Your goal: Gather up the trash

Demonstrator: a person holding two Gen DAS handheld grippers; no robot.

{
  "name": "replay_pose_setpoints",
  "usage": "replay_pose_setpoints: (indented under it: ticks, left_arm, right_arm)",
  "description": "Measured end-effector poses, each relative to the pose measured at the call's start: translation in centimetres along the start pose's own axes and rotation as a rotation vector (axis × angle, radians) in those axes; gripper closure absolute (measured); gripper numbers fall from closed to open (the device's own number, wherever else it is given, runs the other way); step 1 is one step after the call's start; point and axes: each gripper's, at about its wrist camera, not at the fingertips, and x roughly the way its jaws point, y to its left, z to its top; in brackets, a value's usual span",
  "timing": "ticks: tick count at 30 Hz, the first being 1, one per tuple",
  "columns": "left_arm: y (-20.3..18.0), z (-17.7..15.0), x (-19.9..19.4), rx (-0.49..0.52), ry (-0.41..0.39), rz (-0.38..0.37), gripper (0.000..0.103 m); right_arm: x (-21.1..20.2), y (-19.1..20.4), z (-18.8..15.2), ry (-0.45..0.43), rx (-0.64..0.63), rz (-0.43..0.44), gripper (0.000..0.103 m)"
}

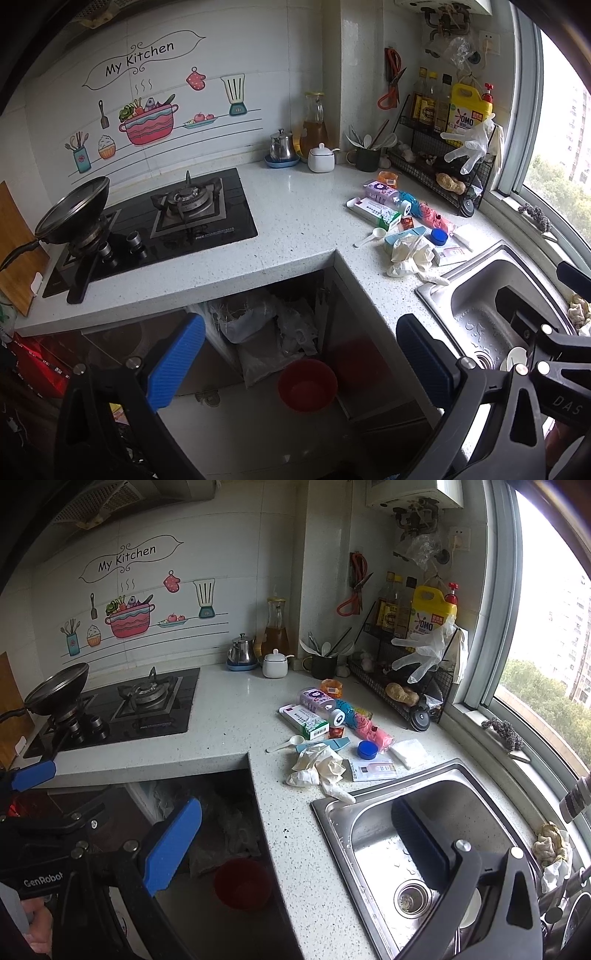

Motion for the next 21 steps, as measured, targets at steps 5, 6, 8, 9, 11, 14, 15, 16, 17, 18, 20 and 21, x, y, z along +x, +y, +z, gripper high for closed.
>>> replay_pose_setpoints:
  ticks: [5,6,8,9,11,14,15,16,17,18,20,21]
  left_arm:
    - [-0.05,-0.06,0.02,-0.001,0.002,0.000,0.000]
    - [-0.06,-0.09,0.03,-0.001,0.002,0.000,0.000]
    - [-0.05,-0.04,0.04,0.001,0.002,0.000,0.000]
    - [-0.05,-0.08,0.05,0.002,0.002,0.001,0.000]
    - [-0.01,-0.09,0.14,-0.001,0.006,0.000,0.000]
    - [0.11,-0.24,0.22,-0.006,0.015,-0.004,0.000]
    - [0.11,-0.22,0.22,-0.005,0.013,-0.004,0.000]
    - [0.18,-0.25,0.23,-0.004,0.012,-0.003,0.000]
    - [0.20,-0.26,0.26,-0.002,0.012,-0.003,0.000]
    - [0.18,-0.25,0.34,0.000,0.012,-0.002,0.000]
    - [0.12,-0.25,0.40,0.001,0.011,-0.003,0.000]
    - [0.15,-0.25,0.47,0.002,0.010,-0.005,0.000]
  right_arm:
    - [-0.06,-0.03,-0.06,-0.002,0.000,0.005,0.000]
    - [-0.06,-0.01,-0.07,-0.002,-0.001,0.005,0.000]
    - [-0.06,-0.01,-0.11,0.002,-0.001,0.005,0.000]
    - [-0.04,0.03,-0.09,0.003,-0.002,0.006,0.000]
    - [-0.06,0.07,-0.21,0.005,-0.004,0.008,0.000]
    - [0.00,0.14,-0.13,0.010,-0.003,0.009,0.000]
    - [0.03,0.18,-0.07,0.011,-0.003,0.008,0.000]
    - [0.03,0.16,-0.07,0.008,-0.007,0.012,0.000]
    - [0.03,0.17,-0.08,0.009,-0.007,0.012,0.000]
    - [0.11,0.18,-0.03,0.012,-0.006,0.011,0.000]
    - [0.21,0.19,0.01,0.015,-0.005,0.011,0.000]
    - [0.24,0.20,-0.03,0.016,-0.004,0.010,0.000]
